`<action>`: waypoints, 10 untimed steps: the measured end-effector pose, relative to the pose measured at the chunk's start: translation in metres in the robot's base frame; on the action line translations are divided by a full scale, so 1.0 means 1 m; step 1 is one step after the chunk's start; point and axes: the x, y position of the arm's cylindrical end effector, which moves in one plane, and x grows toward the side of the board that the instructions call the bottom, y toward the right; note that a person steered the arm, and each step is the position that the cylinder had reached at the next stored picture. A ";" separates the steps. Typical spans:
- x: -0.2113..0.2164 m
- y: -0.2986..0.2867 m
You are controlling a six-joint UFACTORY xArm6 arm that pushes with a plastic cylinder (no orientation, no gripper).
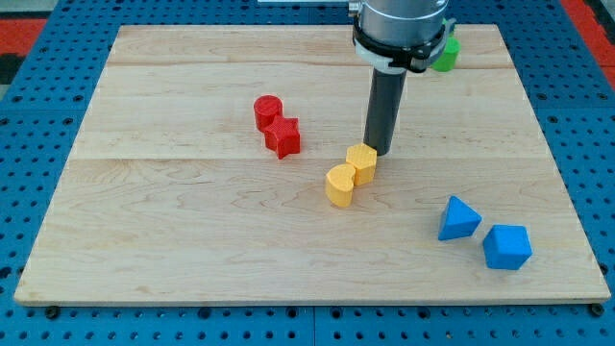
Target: Slide the yellow hexagon along with yellow heart towards bottom center
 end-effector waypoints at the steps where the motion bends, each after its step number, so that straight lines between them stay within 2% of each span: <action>1: 0.013 -0.006; 2: 0.025 -0.026; 4: 0.075 -0.029; 6: 0.094 -0.060; 7: 0.099 -0.056; 8: 0.069 -0.032; 10: 0.065 -0.084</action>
